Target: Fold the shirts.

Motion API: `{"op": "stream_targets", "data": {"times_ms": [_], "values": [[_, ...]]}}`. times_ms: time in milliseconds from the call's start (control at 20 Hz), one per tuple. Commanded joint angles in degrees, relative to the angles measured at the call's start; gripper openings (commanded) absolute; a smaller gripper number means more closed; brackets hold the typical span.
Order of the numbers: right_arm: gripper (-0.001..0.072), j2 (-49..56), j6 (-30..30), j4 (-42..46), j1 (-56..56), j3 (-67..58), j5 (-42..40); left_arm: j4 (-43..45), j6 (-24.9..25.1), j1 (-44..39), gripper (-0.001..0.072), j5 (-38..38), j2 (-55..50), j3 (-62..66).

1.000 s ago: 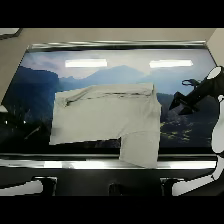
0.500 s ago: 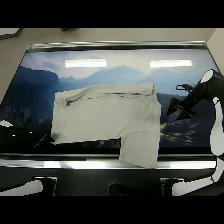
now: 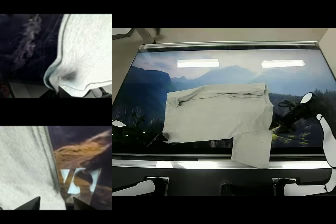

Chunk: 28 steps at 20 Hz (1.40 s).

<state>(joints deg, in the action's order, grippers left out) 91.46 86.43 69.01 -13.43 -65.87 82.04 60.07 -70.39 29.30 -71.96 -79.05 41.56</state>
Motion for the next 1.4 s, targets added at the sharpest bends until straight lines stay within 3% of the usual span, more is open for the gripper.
{"op": "stream_targets", "data": {"times_ms": [0,50,150,200,350,450,600,750,900,1100,1200,1350], "values": [[0.0487,-0.2,0.0,-2.3,0.2,3.7,-6.7,0.3,0.2,-0.1,0.0036,-0.2,0.0,0.0],[0.0445,0.3,-0.1,-4.2,0.2,3.7,-6.9,0.3,0.2,-0.1,0.0036,-0.1,0.0,0.0],[0.0259,1.1,-0.1,-7.8,0.2,3.7,-7.3,0.3,0.2,-0.1,0.0036,-0.2,0.0,0.2],[0.0043,1.0,-0.4,-9.4,0.2,3.7,-7.3,0.2,0.2,-0.1,0.0036,-0.4,0.0,1.1],[0.0045,-3.0,-6.2,-11.2,0.2,-0.9,-5.1,-2.7,2.3,-0.1,0.0033,-4.4,2.1,10.5],[0.0045,-10.3,-7.8,-11.1,0.0,-9.3,-8.2,-7.2,2.3,-0.1,0.0032,-3.1,7.9,21.3],[0.0046,-24.3,-8.2,-6.8,0.0,-27.4,-19.1,-13.5,-0.2,-0.1,0.0034,4.5,19.7,43.2],[0.0046,-38.7,-7.8,-1.3,0.0,-40.0,-31.5,-11.8,-0.7,-0.1,0.0034,14.2,30.4,60.0],[0.0045,-49.8,-3.1,3.4,0.0,-41.2,-32.9,-10.5,-5.3,0.0,0.0034,18.7,39.6,62.6],[0.0045,-54.5,4.3,15.4,0.0,-41.2,-30.9,-10.1,-6.4,-0.1,0.0034,23.0,42.6,62.6],[0.0045,-53.9,4.7,15.5,0.0,-41.2,-29.3,-10.1,-7.2,-0.1,0.0034,21.4,40.8,62.6],[0.0045,-49.6,5.3,15.5,0.0,-41.2,-23.4,-10.1,-7.2,-0.1,0.0034,13.2,35.3,62.5]]}}
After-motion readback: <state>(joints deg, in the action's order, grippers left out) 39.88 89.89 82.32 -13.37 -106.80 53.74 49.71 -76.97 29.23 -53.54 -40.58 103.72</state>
